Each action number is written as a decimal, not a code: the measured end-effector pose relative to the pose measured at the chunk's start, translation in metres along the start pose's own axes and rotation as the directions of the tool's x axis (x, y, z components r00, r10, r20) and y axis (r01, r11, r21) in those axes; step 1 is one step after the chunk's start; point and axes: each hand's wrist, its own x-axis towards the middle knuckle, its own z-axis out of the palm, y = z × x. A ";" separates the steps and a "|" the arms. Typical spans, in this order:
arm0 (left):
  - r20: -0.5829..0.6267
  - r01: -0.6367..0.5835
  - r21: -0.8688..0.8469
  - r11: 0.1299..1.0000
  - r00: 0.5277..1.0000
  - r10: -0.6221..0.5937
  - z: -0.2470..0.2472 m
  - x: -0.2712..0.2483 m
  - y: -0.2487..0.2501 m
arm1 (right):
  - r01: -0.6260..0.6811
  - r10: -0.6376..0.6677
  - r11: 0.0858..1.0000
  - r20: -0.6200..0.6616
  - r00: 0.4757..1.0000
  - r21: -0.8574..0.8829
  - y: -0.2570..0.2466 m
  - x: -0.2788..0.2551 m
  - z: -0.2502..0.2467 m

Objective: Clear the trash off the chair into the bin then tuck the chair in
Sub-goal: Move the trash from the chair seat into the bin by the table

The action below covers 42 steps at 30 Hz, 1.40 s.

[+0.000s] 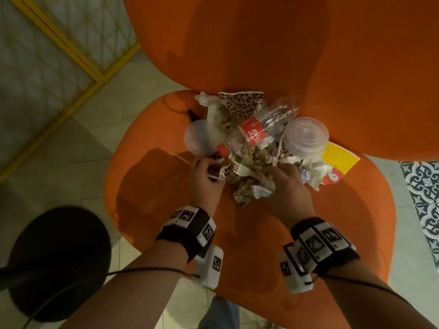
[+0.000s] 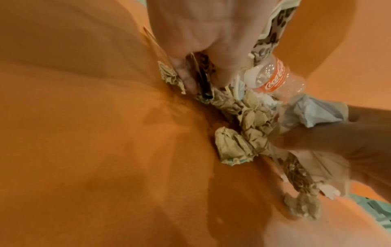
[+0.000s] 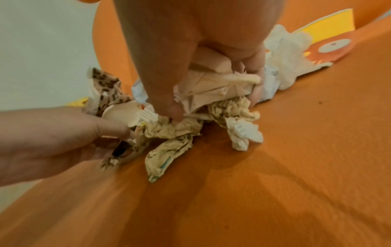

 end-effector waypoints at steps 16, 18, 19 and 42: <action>0.097 0.247 -0.283 0.927 0.969 -0.228 -0.035 -0.045 0.026 | -0.030 0.059 0.877 -0.046 0.997 0.479 -0.028 -0.044 -0.011; 0.118 0.283 -0.301 0.911 0.959 -0.259 -0.040 -0.052 0.029 | -0.024 0.049 0.852 -0.034 0.998 0.522 -0.030 -0.048 -0.012; 0.121 0.301 -0.320 0.898 0.953 -0.276 -0.042 -0.055 0.031 | -0.020 0.045 0.843 -0.034 0.998 0.537 -0.030 -0.050 -0.011; 0.113 0.519 -0.636 0.571 0.795 -0.596 -0.075 -0.191 0.064 | 0.093 -0.148 0.790 0.042 0.988 0.606 -0.004 -0.134 -0.038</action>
